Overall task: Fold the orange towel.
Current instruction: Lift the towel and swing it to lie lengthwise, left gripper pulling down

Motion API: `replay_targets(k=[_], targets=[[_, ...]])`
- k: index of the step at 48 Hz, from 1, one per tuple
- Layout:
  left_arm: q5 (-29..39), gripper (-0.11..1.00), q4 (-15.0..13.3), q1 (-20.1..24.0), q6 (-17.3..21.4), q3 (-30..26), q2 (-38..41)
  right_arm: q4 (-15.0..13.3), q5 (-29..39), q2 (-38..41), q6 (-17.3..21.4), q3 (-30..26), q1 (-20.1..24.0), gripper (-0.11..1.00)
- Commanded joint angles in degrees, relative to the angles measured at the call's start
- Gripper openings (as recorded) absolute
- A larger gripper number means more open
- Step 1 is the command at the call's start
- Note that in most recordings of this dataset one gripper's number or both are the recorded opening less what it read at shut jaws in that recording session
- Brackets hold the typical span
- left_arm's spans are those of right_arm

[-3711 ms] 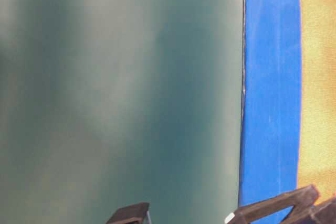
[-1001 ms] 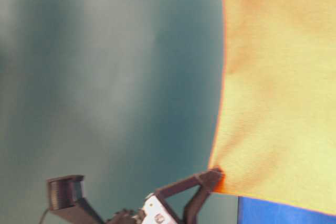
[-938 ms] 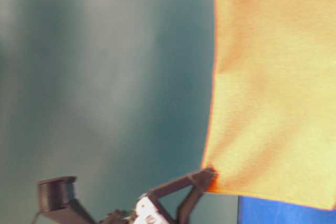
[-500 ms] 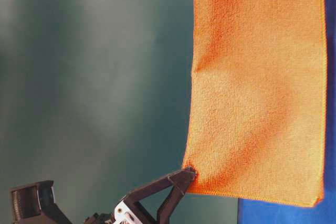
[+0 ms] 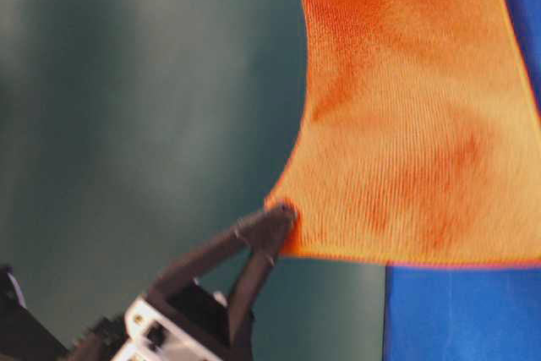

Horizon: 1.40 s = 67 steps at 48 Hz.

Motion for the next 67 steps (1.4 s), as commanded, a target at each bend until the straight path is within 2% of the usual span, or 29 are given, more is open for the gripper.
replay_targets(k=[1,11,24,30,43,59,67], targets=[[-2.0,0.01,0.0,-1.9,0.0,-3.8,1.4,-1.1,-1.1,2.3,-0.2,-3.3,-2.2,0.03],[-2.8,0.01,-0.1,-4.5,0.4,-10.3,7.9,-3.3,-2.8,9.8,-0.4,-9.8,-5.6,0.03],[-3.6,0.01,-0.1,-5.7,0.6,-16.3,14.5,-6.1,-3.3,18.0,-0.5,-18.7,-6.1,0.03],[-4.7,0.01,0.0,-5.7,0.9,-18.1,16.7,-6.5,-3.3,19.8,-0.5,-20.8,-6.1,0.03],[-5.9,0.01,0.0,-5.7,2.1,-20.8,18.9,-6.6,-2.7,19.2,-0.5,-20.2,-6.4,0.03],[-12.4,0.01,0.0,-5.5,2.6,-27.8,26.4,-6.6,-2.5,13.5,-0.2,-14.0,-8.3,0.03],[-12.9,0.01,0.0,-5.3,2.7,-30.2,29.6,-6.6,0.0,13.4,-0.3,-13.6,-8.3,0.03]])
